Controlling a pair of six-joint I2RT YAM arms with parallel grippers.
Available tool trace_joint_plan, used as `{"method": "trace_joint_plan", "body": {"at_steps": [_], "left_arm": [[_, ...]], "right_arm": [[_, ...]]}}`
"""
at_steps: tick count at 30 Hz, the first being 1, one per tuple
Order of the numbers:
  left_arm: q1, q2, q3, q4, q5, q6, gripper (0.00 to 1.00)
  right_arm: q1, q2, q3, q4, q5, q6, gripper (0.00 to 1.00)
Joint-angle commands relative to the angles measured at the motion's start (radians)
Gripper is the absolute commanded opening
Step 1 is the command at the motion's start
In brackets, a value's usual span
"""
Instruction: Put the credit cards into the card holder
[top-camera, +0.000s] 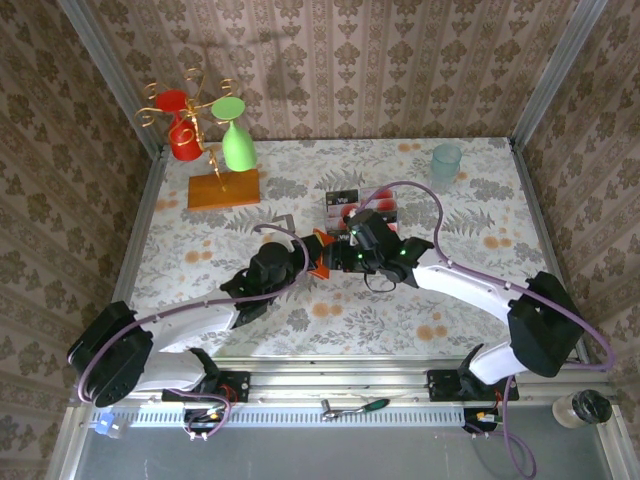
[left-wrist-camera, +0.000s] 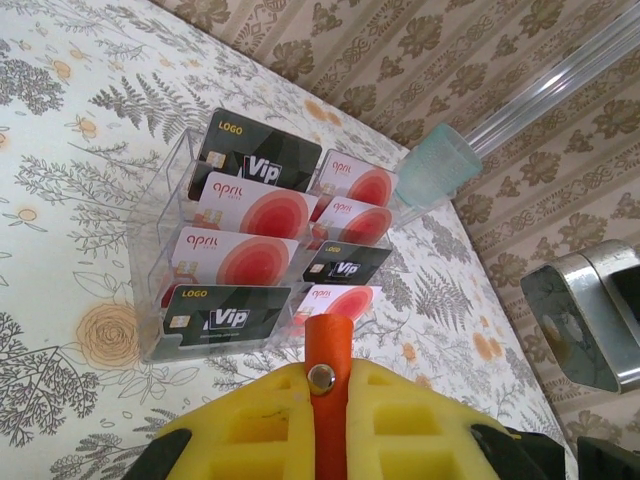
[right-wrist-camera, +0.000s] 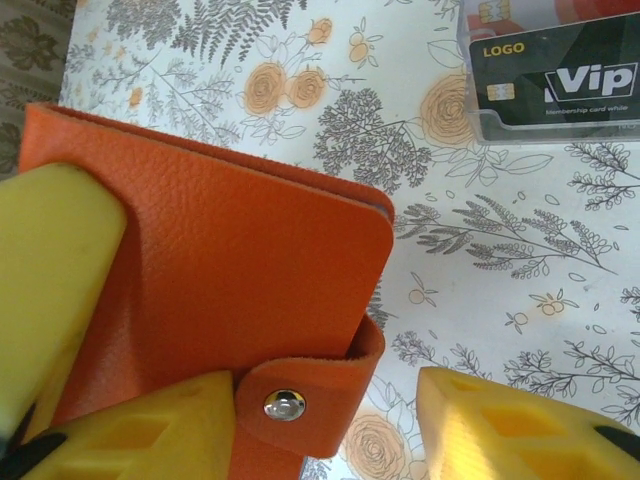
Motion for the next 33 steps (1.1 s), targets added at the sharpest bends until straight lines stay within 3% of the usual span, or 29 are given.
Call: {"method": "trace_joint_plan", "body": {"at_steps": [1, 6, 10, 17, 21, 33], "left_arm": [[-0.018, -0.008, 0.053, 0.043, 0.015, -0.018, 0.0], [-0.019, -0.021, 0.054, 0.05, 0.017, -0.031, 0.0], [-0.018, -0.038, 0.061, 0.043, 0.016, -0.03, 0.0], [-0.002, -0.071, 0.075, -0.008, 0.009, -0.009, 0.0], [-0.003, -0.066, 0.08, -0.015, 0.005, -0.002, 0.0], [-0.009, -0.045, 0.093, -0.013, 0.002, -0.002, 0.0]], "right_arm": [[0.005, 0.022, -0.023, -0.049, 0.126, 0.007, 0.49], [-0.042, -0.014, -0.149, -0.05, 0.187, 0.01, 0.48], [-0.136, -0.069, -0.243, -0.029, 0.125, 0.008, 0.46], [-0.204, -0.327, -0.294, -0.067, 0.009, -0.001, 0.48], [-0.186, -0.375, -0.253, -0.008, -0.106, 0.038, 0.48], [-0.044, -0.173, 0.018, -0.017, -0.078, 0.021, 0.46]]}}
